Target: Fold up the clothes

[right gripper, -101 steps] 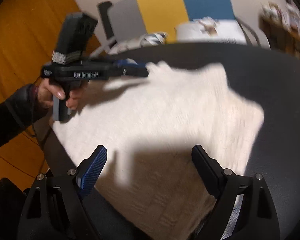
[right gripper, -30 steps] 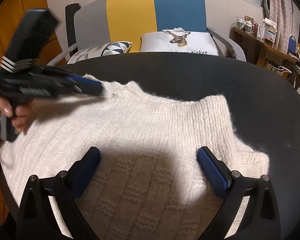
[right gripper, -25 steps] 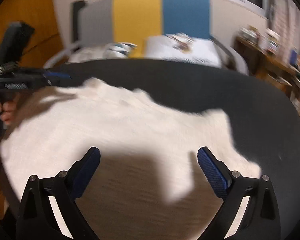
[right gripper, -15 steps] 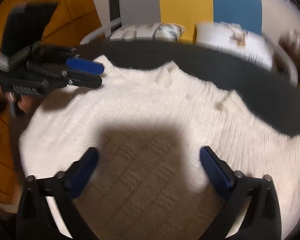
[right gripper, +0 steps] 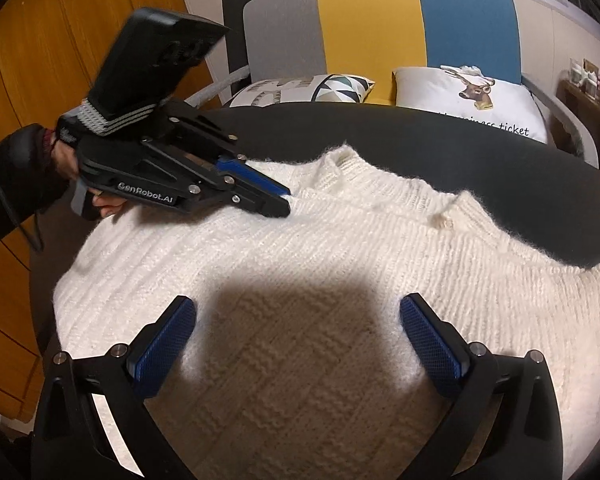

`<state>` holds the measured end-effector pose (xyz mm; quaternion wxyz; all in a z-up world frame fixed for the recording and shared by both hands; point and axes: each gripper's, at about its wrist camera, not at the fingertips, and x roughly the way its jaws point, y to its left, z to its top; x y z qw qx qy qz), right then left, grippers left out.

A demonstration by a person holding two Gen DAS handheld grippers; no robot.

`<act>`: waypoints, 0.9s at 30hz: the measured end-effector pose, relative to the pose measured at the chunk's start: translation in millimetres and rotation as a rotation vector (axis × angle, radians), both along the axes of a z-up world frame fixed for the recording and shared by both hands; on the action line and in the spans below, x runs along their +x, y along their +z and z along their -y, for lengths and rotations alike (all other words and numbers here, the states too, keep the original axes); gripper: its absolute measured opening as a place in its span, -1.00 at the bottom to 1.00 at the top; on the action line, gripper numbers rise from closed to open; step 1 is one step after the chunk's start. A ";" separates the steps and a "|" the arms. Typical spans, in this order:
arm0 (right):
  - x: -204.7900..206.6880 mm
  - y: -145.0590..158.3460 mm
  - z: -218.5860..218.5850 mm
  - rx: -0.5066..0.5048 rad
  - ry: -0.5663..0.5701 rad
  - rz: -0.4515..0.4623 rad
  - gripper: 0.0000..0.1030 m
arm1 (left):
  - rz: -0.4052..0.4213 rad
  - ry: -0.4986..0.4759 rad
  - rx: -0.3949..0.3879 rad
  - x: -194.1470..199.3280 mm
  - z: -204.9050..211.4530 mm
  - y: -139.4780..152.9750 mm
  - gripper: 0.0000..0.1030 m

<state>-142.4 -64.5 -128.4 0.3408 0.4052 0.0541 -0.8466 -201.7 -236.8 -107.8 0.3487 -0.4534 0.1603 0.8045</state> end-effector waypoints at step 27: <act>18.9 5.6 35.0 0.126 0.022 -0.055 1.00 | 0.151 0.604 0.384 156.5 184.6 10.3 -0.60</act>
